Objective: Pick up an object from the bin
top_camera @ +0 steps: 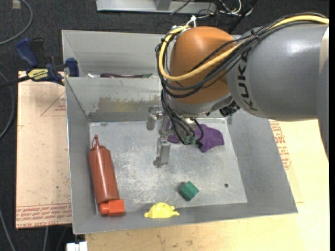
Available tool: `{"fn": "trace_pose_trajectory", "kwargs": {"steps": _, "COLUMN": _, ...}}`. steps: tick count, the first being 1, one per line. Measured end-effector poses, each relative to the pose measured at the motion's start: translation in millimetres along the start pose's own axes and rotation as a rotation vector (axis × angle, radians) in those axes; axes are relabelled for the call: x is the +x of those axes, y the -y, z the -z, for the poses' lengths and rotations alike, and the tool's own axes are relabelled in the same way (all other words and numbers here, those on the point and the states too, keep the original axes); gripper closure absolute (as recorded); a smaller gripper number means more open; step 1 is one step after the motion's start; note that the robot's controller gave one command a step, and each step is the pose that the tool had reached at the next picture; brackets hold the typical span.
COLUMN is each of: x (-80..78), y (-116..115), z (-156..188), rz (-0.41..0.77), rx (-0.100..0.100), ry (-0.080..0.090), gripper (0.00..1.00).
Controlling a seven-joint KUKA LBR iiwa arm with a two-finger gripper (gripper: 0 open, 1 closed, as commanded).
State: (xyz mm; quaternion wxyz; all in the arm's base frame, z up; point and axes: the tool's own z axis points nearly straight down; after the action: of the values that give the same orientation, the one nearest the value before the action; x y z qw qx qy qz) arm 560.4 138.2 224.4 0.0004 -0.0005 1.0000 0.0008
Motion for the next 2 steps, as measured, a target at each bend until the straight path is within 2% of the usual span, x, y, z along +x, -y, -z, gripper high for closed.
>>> {"fn": "trace_pose_trajectory", "kwargs": {"steps": 1, "x": -0.4, "y": 13, "z": -17, "rz": 0.067, "rx": -0.003, "ry": 0.006, "gripper": 0.0}}
{"fn": "trace_pose_trajectory", "kwargs": {"steps": 2, "x": -2.8, "y": 44, "z": -78, "rz": 0.136, "rx": 0.0, "ry": 0.004, "gripper": 0.0}}
